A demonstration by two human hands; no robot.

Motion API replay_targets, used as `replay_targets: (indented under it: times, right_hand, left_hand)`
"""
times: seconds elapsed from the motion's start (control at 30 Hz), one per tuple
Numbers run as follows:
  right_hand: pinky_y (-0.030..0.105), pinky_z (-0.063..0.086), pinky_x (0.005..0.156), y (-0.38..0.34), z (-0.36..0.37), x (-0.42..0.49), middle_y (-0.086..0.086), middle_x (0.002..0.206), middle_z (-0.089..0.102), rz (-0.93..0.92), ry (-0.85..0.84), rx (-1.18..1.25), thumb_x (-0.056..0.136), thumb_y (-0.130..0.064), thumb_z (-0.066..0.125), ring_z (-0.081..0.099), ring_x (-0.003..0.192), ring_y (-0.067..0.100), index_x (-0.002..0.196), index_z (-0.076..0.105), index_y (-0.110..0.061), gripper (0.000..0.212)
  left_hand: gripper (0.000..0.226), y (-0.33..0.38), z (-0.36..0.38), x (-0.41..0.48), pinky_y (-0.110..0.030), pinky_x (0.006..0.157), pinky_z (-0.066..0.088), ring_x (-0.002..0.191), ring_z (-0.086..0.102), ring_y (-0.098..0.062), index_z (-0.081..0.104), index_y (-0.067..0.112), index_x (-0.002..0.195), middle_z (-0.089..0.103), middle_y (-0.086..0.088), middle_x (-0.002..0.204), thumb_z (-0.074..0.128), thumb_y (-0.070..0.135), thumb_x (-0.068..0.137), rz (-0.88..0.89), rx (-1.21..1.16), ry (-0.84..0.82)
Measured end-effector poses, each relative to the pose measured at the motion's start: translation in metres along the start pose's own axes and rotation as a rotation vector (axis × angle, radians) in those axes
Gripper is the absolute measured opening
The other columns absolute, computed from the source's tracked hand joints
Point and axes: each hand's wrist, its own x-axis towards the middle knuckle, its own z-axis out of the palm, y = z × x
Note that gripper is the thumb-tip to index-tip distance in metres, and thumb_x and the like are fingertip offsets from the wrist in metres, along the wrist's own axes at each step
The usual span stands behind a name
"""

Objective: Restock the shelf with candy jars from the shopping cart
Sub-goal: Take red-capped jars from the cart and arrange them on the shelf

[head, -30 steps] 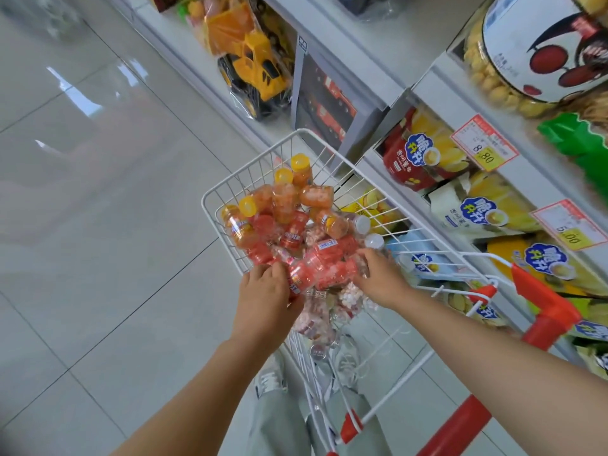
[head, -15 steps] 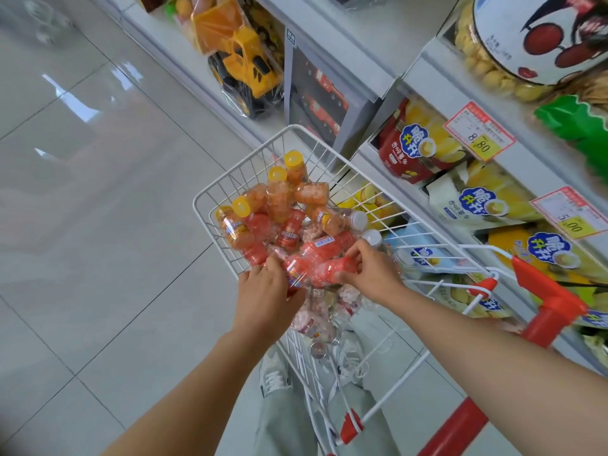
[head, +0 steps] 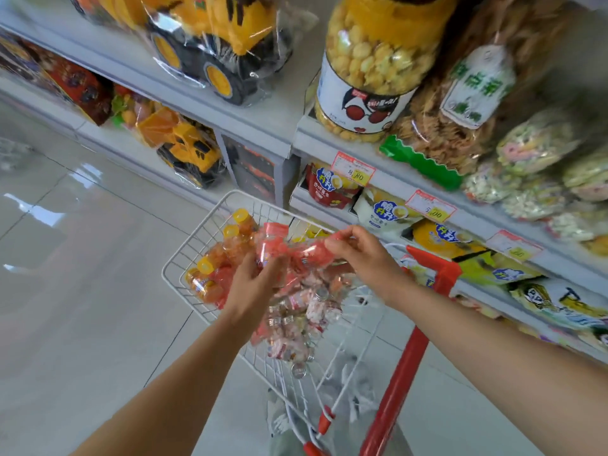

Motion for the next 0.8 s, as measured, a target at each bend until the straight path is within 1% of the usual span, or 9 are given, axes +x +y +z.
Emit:
replay_targets:
  times: [0.07,0.13,0.2,0.27,0.33,0.4,0.5,0.6,0.8]
  right_hand:
    - [0.035,0.056,0.084,-0.02,-0.014,-0.018,0.005,0.094,0.065,-0.072,0.093,0.021,0.09,-0.028,0.064,0.067,0.09,0.016,0.094,0.057,-0.015,0.015]
    - [0.016,0.05,0.072,-0.043,-0.028,-0.042,0.001,0.085,0.058,-0.154,0.195,0.05,0.094,-0.025,0.059,0.06,0.075,0.0,0.091,0.054,-0.013,0.014]
    - [0.012,0.046,0.063,-0.064,-0.046,-0.067,0.0,0.081,0.054,-0.234,0.286,0.115,0.097,-0.023,0.054,0.056,0.066,-0.002,0.091,0.05,-0.009,0.016]
    - [0.019,0.049,0.069,-0.081,-0.068,-0.093,-0.004,0.081,0.056,-0.3,0.355,0.159,0.098,-0.027,0.054,0.058,0.072,0.001,0.094,0.051,-0.008,0.019]
    - [0.016,0.048,0.069,-0.098,-0.093,-0.121,-0.007,0.08,0.058,-0.385,0.412,0.166,0.099,-0.026,0.052,0.058,0.073,0.001,0.094,0.052,-0.012,0.015]
    - [0.013,0.046,0.067,-0.114,-0.121,-0.15,-0.005,0.082,0.056,-0.484,0.471,0.17,0.098,-0.024,0.052,0.056,0.071,-0.001,0.095,0.053,-0.013,0.012]
    - [0.012,0.046,0.063,-0.138,-0.163,-0.195,-0.003,0.085,0.059,-0.606,0.566,0.22,0.096,-0.024,0.054,0.057,0.072,-0.003,0.1,0.056,-0.009,0.016]
    - [0.02,0.051,0.072,-0.161,-0.206,-0.238,0.002,0.092,0.062,-0.705,0.63,0.24,0.094,-0.033,0.055,0.059,0.084,0.006,0.103,0.055,-0.014,0.021]
    - [0.049,0.053,0.082,-0.195,-0.293,-0.289,0.004,0.093,0.059,-0.752,0.792,0.164,0.091,-0.042,0.052,0.06,0.086,0.026,0.098,0.054,-0.02,0.023]
  left_hand:
    - [0.017,0.027,0.015,-0.01,-0.018,0.059,0.048,0.071,0.063,-0.012,0.054,0.014,0.102,0.064,-0.001,0.081,0.048,0.029,0.097,0.037,-0.044,-0.054]
    - [0.024,0.052,0.034,-0.021,-0.018,0.062,0.048,0.073,0.058,-0.022,0.053,0.009,0.094,0.061,-0.012,0.083,0.053,0.033,0.096,0.104,-0.041,-0.107]
    - [0.039,0.077,0.058,-0.035,-0.029,0.075,0.052,0.076,0.062,-0.025,0.057,0.006,0.096,0.063,-0.018,0.087,0.062,0.043,0.086,0.155,-0.061,-0.138]
    - [0.061,0.098,0.084,-0.05,-0.042,0.087,0.049,0.082,0.063,-0.032,0.056,-0.001,0.101,0.063,-0.025,0.093,0.058,0.055,0.077,0.209,-0.053,-0.162]
    - [0.064,0.118,0.115,-0.067,-0.046,0.097,0.045,0.095,0.063,-0.035,0.057,0.005,0.104,0.063,-0.022,0.101,0.052,0.062,0.074,0.26,-0.037,-0.168]
    - [0.057,0.136,0.147,-0.083,-0.04,0.097,0.047,0.098,0.065,-0.023,0.06,0.018,0.112,0.067,-0.009,0.106,0.052,0.061,0.074,0.32,-0.06,-0.163]
    - [0.029,0.17,0.199,-0.116,-0.016,0.074,0.047,0.079,0.06,-0.002,0.061,0.025,0.098,0.067,0.002,0.089,0.049,0.042,0.077,0.508,-0.091,-0.169]
    - [0.02,0.207,0.249,-0.152,-0.009,0.062,0.044,0.071,0.055,-0.001,0.058,0.02,0.092,0.06,0.008,0.077,0.051,0.033,0.079,0.704,-0.116,-0.223]
    - [0.013,0.263,0.337,-0.175,-0.017,0.066,0.041,0.068,0.044,-0.004,0.054,0.023,0.09,0.049,0.013,0.072,0.052,0.033,0.083,0.866,-0.044,-0.311]
